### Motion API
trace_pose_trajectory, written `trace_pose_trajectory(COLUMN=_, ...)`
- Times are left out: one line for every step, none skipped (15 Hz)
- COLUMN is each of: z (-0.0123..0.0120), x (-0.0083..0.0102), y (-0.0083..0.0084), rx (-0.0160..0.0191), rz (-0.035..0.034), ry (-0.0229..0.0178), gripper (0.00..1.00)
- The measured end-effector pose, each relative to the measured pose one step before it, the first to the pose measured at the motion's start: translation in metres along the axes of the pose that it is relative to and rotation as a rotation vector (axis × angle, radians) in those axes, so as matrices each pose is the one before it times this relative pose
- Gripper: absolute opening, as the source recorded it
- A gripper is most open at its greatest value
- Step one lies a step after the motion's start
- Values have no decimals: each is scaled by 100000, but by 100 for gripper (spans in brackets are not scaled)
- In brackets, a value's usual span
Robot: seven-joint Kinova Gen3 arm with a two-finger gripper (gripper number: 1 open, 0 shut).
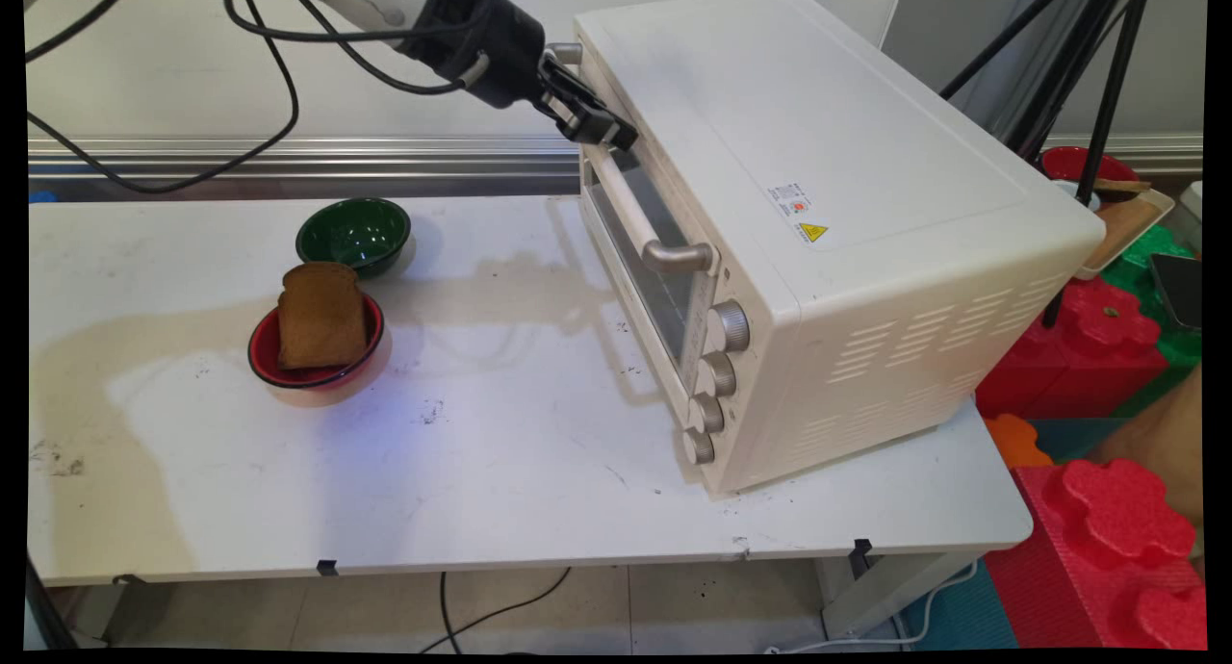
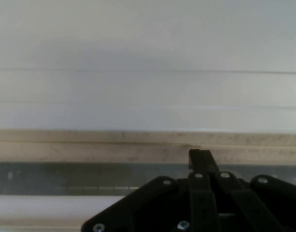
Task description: Open the oven
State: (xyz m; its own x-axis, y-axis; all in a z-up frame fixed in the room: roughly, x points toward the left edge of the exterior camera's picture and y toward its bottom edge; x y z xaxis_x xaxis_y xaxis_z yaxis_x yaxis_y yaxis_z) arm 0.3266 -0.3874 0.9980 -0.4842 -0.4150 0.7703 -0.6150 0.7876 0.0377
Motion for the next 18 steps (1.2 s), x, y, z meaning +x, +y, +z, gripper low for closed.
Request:
trace_pose_trajectory(z=223, x=-112, y=60, rx=-72, rz=-107, ry=-456, gripper=0)
trace_pose_trajectory(z=201, x=-171, y=68, rx=46, rz=-196, ry=-539, gripper=0)
trace_pose_trajectory(z=159, x=-127, y=71, rx=51, rz=-141, ry=-433, gripper=0)
trace_pose_trajectory(z=32, x=-114, y=46, rx=150, rz=-148, ry=-264, gripper=0)
trace_pose_trajectory(z=22, x=-59, y=37, rx=86, rz=-68, ry=-164, gripper=0)
trace_pose_trajectory(z=-41, x=-108, y=58, rx=197, rz=-210, ry=-221, gripper=0)
trace_pose_trajectory(z=-122, x=-133, y=69, rx=291, rz=-313, ry=-186, gripper=0)
trace_pose_trajectory(z=-223, x=-147, y=60, rx=330, rz=-347, ry=-201, gripper=0)
trace_pose_trajectory(z=-165, x=-113, y=32, rx=213, rz=-292, ry=-167, gripper=0)
trace_pose_trajectory(z=-213, x=-139, y=40, rx=208, rz=-389, ry=-248, gripper=0)
trace_pose_trajectory(z=-390, x=-298, y=59, rx=347, rz=-484, ry=-430, gripper=0)
trace_pose_trajectory(z=-457, x=-421, y=62, rx=264, rz=-477, ry=-663, gripper=0)
trace_pose_trajectory(z=-290, x=-301, y=38, rx=140, rz=-291, ry=-442, gripper=0)
trace_pose_trajectory(z=-233, x=-269, y=42, rx=43, rz=-131, ry=-423, gripper=0)
trace_pose_trajectory(z=-372, x=-447, y=35, rx=128, rz=-203, ry=-616, gripper=0)
trace_pose_trajectory(z=-286, x=-382, y=50, rx=6, rz=-101, ry=-565, gripper=0)
trace_pose_trajectory(z=-245, x=-352, y=52, rx=-42, rz=-57, ry=-578, gripper=0)
trace_pose_trajectory(z=-213, x=-348, y=48, rx=-81, rz=-86, ry=-525, gripper=0)
